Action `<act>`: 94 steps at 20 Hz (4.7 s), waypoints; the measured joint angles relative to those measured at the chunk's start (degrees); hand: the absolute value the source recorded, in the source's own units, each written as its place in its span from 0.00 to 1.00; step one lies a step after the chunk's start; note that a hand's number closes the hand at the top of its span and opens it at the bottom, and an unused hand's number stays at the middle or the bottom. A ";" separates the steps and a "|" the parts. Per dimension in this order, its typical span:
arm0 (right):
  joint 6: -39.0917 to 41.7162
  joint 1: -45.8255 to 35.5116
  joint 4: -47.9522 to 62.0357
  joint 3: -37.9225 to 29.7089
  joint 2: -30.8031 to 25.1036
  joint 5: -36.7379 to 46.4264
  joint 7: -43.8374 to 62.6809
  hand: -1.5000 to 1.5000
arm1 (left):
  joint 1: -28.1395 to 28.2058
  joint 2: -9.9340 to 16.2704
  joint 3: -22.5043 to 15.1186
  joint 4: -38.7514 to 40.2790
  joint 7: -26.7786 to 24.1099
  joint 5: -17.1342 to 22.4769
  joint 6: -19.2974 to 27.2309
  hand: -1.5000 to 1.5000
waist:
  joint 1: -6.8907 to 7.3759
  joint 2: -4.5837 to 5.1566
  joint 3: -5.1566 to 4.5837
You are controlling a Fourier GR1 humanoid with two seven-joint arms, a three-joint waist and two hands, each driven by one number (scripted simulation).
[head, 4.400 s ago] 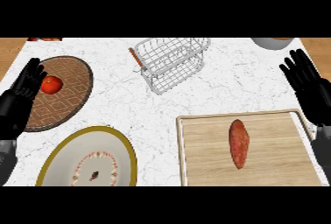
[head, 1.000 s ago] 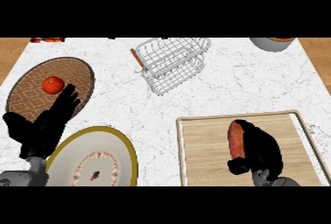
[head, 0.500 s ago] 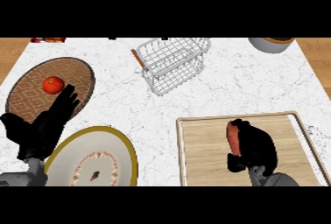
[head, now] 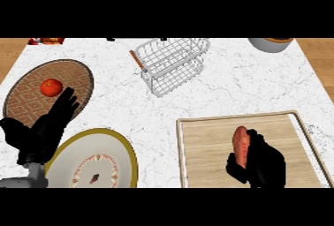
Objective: Pick the sweet potato from the tray and place it in the tiered basket
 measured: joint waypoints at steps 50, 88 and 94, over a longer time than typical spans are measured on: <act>-9.24 -63.58 32.75 -13.60 15.46 1.44 6.59 1.00 | -3.96 -2.48 0.91 3.68 -1.14 -2.16 -3.96 0.50 | 3.40 1.12 0.30; -56.84 -75.53 62.37 -27.06 15.61 0.51 -1.17 0.00 | -3.36 -3.39 2.41 3.02 -0.26 -3.11 -5.13 0.50 | 2.85 1.10 0.37; -63.87 -72.19 55.62 -30.13 15.53 2.70 -0.97 0.00 | -1.82 -3.06 3.46 2.89 -0.75 -3.16 -5.01 0.50 | 1.09 0.49 0.36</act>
